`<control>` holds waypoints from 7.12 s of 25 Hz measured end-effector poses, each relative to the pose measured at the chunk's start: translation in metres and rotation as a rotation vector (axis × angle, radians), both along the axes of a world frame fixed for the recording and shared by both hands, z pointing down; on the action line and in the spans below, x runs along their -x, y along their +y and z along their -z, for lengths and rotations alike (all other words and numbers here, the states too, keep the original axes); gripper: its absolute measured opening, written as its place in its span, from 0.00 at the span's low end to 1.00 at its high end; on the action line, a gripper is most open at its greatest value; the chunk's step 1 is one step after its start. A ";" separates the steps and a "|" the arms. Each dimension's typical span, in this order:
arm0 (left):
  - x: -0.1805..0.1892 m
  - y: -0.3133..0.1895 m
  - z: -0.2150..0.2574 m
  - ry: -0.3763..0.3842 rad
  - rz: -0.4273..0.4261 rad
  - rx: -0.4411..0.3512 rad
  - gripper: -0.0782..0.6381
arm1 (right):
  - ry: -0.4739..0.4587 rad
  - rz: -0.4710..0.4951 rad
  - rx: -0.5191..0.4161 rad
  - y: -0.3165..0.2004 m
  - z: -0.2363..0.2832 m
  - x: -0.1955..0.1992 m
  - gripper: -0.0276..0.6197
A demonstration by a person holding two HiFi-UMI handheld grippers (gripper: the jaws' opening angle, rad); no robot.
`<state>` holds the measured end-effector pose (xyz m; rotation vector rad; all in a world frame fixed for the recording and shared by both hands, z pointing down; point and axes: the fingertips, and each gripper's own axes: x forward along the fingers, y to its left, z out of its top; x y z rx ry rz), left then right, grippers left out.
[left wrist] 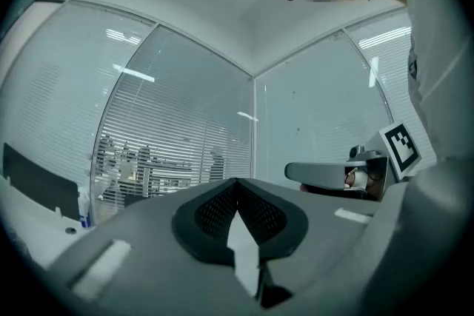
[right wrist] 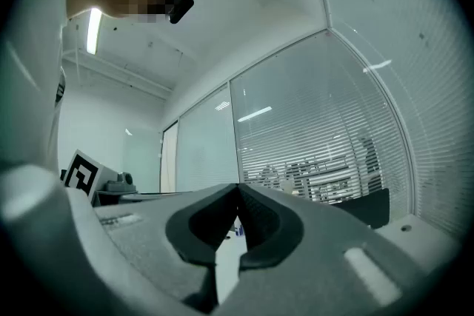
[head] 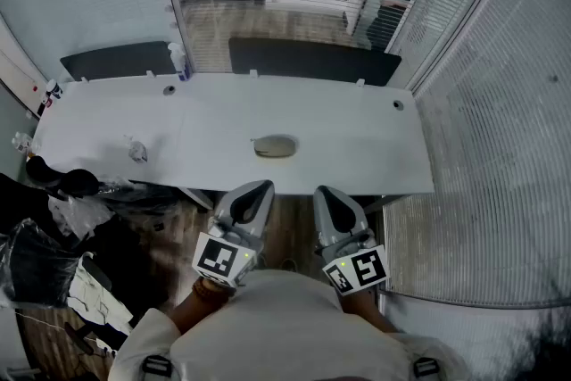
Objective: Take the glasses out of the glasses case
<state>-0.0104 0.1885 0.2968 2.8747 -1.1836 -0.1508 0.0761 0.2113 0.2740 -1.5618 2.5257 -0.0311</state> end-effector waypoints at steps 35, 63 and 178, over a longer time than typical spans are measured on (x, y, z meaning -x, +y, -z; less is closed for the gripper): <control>-0.041 0.013 0.010 0.022 -0.014 0.043 0.11 | -0.067 0.047 0.017 0.010 -0.003 -0.034 0.04; -0.084 -0.013 0.004 0.013 0.005 0.046 0.11 | -0.070 0.061 0.040 -0.016 -0.024 -0.082 0.04; -0.042 -0.226 -0.459 -1.067 0.016 0.179 0.11 | 1.333 0.810 0.359 -0.275 -0.462 0.044 0.49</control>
